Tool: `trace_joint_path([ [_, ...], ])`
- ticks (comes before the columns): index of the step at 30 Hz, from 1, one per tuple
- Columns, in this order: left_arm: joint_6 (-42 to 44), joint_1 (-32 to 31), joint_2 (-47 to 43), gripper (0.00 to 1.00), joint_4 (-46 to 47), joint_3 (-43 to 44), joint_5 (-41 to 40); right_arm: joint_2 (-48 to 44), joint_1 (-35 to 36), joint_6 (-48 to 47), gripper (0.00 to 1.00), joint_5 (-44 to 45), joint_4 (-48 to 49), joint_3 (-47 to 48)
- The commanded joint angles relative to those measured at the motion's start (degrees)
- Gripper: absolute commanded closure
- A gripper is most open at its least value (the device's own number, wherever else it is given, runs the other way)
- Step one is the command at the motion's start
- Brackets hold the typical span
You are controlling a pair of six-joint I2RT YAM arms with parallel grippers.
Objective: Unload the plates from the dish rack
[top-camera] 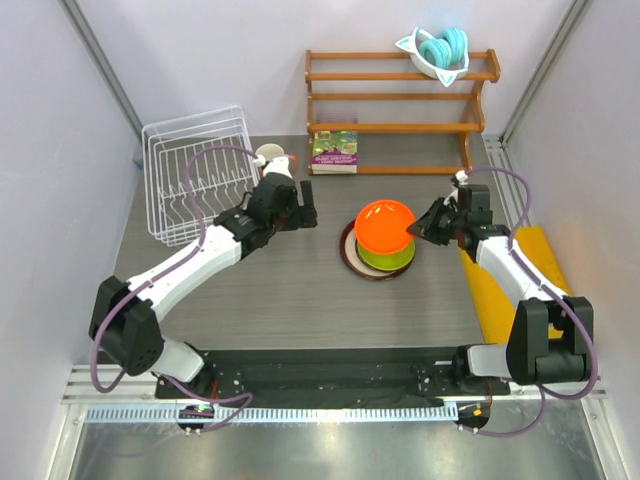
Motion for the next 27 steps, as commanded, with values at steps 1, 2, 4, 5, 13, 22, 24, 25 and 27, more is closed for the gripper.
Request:
trace_joint_path([
  [1, 3.01, 0.01, -5.38, 0.12, -2.86, 0.07, -14.19, 0.04, -2.3, -1.01, 0.99, 0.12, -1.22, -0.37],
  [2, 3.19, 0.01, -5.82, 0.11, -2.68, -0.2, -16.29, 0.73, -2.38, -1.02, 0.99, 0.21, -1.22, -0.37],
  [4, 3.37, 0.1, -6.88, 0.02, -3.47, -0.64, -18.5, 1.44, -2.38, -0.84, 0.98, 0.47, -1.31, -0.37],
  [5, 3.45, 0.1, -7.23, 0.01, -3.65, -0.73, -20.25, 2.23, -2.47, -0.84, 0.98, 0.73, -1.4, -0.46],
  [13, 3.45, 0.1, -9.43, 0.0, -5.67, -1.25, -24.66, 6.27, -2.82, -1.63, 0.98, 1.61, -0.79, -0.2],
  [22, 4.07, 0.01, -10.22, 0.0, -5.49, -1.87, -24.4, 8.74, -3.0, -1.98, 0.87, 1.35, 0.88, -0.81],
  [24, 4.07, 0.1, -10.31, 0.01, -5.49, -2.05, -24.31, 9.09, -3.0, -1.98, 0.83, 1.35, 1.06, -0.64],
  [25, 4.07, 0.01, -10.39, 0.01, -5.41, -2.14, -24.22, 9.26, -3.09, -2.07, 0.82, 1.26, 0.97, -0.55],
  [27, 4.07, 0.01, -10.31, 0.0, -5.41, -2.14, -24.05, 9.44, -3.0, -2.25, 0.66, 0.74, 1.06, -0.46],
])
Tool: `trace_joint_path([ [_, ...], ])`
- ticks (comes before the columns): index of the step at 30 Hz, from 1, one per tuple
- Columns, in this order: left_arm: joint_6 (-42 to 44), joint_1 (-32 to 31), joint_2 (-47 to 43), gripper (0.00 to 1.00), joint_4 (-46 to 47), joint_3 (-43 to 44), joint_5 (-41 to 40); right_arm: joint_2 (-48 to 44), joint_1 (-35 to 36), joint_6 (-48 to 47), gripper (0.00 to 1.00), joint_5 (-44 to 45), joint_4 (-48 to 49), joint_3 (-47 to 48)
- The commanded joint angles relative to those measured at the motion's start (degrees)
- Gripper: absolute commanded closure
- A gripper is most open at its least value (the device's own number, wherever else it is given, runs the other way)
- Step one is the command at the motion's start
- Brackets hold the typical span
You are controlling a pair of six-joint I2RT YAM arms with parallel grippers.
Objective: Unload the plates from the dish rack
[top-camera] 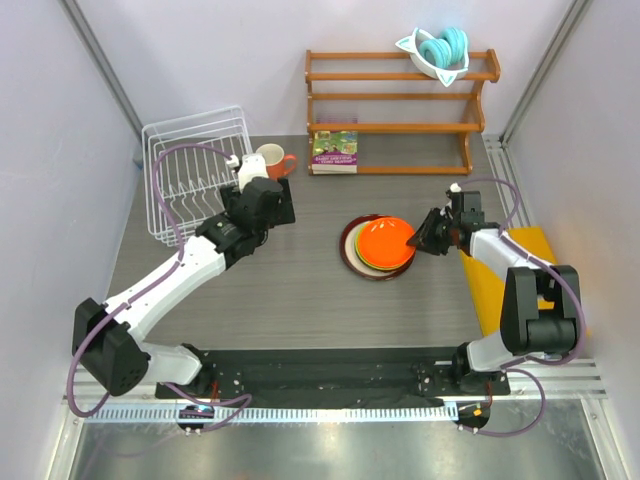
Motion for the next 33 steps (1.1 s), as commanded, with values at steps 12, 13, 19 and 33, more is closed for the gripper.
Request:
trace_joint_path([
  [12, 0.81, 0.1, 0.02, 0.01, 0.58, 0.69, 0.0, -7.32, -0.16, -3.59, 0.39, 3.75, -2.91, 2.15],
  [13, 0.9, 0.01, 0.02, 0.01, 0.67, 0.69, 0.18, -8.12, -0.16, -3.86, 0.38, 4.99, -3.88, 2.58],
  [19, 1.34, 0.1, 1.15, 0.0, 0.06, 2.27, 0.53, -15.41, -0.24, -4.65, 0.23, 12.37, -6.09, 3.21],
  [33, 0.28, 0.1, -0.07, 0.01, -4.61, 4.03, -2.29, -28.16, 1.24, -8.06, 0.0, 35.06, 7.44, -7.95],
])
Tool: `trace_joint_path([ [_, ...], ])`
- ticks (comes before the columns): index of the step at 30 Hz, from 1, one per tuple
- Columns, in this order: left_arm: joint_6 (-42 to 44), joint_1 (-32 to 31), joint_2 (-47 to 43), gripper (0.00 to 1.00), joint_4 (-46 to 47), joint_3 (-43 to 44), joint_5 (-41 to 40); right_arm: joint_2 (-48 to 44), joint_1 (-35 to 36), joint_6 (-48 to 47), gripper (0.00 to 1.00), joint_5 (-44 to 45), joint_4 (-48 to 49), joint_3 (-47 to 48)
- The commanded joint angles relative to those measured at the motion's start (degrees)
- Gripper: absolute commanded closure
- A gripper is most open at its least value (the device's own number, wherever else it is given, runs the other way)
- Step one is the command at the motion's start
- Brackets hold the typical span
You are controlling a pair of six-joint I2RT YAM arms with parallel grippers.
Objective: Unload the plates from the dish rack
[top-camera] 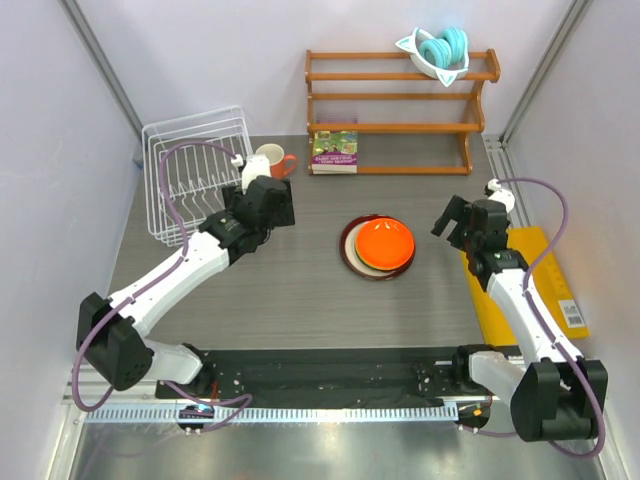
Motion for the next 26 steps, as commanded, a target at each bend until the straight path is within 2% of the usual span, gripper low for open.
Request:
trace_joint_path([
  [1, -0.33, 0.19, -2.12, 0.0, -1.11, 2.32, -1.93, -3.34, 1.55, -4.23, 0.0, 8.59, 8.93, -2.73],
  [6, 0.03, 0.19, -2.56, 0.01, -1.28, 2.06, -0.97, -2.99, 6.38, -10.19, 0.0, 12.02, 14.65, -6.42],
  [11, 0.38, 1.15, -3.79, 0.01, 1.0, -0.74, -0.96, -2.46, 13.76, -14.43, 0.0, 22.65, 18.95, -9.42],
  [18, 2.84, 4.4, -8.27, 0.0, 5.13, -4.44, -2.54, -4.31, 14.21, -14.52, 0.0, 22.22, 22.91, -11.7],
  [26, 6.88, 5.9, -13.29, 0.01, 9.62, -7.35, -3.25, -4.48, 14.21, -13.55, 0.0, 22.93, 22.83, -12.06],
])
